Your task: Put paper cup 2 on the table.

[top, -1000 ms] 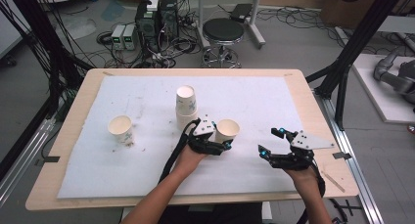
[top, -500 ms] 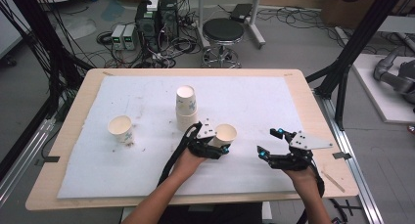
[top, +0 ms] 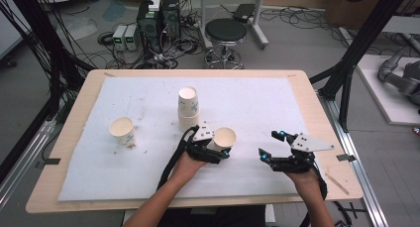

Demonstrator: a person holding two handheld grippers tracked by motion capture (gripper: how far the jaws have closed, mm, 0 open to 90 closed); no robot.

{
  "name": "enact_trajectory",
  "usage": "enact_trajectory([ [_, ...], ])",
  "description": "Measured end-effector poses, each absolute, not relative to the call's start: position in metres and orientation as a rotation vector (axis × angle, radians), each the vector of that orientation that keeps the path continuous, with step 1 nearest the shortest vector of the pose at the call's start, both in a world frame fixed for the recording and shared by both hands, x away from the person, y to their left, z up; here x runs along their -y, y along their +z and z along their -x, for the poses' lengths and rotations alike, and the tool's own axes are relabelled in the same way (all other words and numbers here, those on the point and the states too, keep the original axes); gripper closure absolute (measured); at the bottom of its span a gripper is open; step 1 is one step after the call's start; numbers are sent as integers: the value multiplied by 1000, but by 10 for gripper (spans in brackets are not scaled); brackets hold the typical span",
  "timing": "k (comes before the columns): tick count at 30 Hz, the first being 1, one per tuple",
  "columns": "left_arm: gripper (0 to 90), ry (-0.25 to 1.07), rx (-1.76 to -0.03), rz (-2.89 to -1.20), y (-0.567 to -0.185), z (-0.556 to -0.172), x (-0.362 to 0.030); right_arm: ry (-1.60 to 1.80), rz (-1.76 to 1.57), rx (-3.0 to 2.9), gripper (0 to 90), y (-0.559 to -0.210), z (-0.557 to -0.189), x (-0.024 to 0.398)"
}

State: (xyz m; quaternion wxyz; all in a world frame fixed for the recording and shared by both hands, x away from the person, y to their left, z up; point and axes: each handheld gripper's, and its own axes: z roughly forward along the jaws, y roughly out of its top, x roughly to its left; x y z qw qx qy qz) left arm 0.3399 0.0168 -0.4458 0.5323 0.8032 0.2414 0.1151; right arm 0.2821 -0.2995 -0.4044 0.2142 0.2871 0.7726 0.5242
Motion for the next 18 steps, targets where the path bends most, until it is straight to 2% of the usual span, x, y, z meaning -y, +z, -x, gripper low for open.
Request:
enact_trajectory([
  [6,165,278,-550,-1878,-443,-335,-25,1451,-798,-2149,219,-405,-282,298],
  [18,160,309,-555,-1774,-427,-316,-62,1444,-796,-2157,219,-405,-282,296],
])
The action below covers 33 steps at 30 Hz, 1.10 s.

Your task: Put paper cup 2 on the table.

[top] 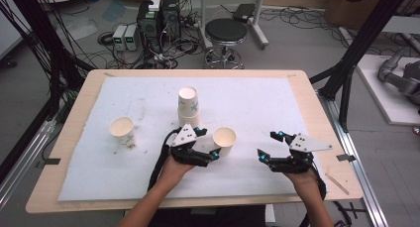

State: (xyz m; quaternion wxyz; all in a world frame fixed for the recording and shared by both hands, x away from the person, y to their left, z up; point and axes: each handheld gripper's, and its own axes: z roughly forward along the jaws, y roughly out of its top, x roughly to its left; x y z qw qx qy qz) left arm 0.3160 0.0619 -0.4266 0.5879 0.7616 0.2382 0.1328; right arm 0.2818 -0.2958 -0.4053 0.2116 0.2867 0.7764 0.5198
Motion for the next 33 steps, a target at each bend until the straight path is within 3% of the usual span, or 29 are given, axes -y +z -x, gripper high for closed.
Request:
enact_trajectory([
  [17,164,473,-598,-1606,-415,-281,-158,1397,-806,-2146,219,-410,-282,297],
  [33,164,548,-674,-1568,-425,-267,-197,1396,-861,-2105,218,-413,-280,303],
])
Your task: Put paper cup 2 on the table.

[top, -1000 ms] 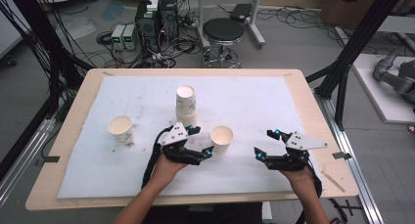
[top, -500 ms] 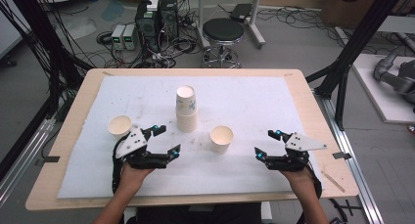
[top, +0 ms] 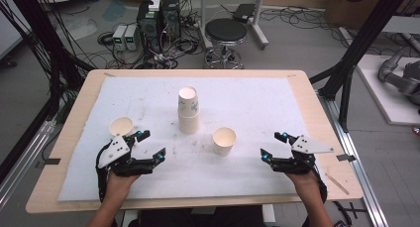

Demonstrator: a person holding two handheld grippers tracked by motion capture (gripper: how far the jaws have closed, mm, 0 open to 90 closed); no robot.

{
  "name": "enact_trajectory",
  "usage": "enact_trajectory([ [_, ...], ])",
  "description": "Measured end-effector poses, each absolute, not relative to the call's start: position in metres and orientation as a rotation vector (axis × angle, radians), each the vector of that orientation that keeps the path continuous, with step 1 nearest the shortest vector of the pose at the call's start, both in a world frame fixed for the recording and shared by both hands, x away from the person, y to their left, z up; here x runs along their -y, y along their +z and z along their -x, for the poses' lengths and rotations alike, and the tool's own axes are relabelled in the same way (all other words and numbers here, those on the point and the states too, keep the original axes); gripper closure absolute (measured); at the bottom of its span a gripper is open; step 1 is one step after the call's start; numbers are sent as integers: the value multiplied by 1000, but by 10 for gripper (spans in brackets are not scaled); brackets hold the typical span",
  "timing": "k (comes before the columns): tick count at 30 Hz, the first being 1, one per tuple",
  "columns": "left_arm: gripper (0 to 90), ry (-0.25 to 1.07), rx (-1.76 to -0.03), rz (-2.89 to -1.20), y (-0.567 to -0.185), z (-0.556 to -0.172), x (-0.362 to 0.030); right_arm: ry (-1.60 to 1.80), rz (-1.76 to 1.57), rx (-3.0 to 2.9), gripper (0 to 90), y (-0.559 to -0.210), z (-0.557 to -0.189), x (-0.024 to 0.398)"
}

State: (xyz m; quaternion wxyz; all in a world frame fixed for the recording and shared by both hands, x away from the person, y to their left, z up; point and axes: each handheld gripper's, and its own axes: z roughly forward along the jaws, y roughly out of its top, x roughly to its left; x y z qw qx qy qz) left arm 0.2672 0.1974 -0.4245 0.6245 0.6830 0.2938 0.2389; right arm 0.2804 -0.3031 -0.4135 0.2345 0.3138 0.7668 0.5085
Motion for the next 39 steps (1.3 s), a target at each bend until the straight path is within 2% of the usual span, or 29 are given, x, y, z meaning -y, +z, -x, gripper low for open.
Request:
enact_trajectory([
  [16,163,574,-689,-1527,-425,-268,-214,1397,-892,-2092,218,-416,-279,300],
  [39,166,568,-686,-1540,-426,-268,-210,1410,-889,-2076,218,-415,-278,302],
])
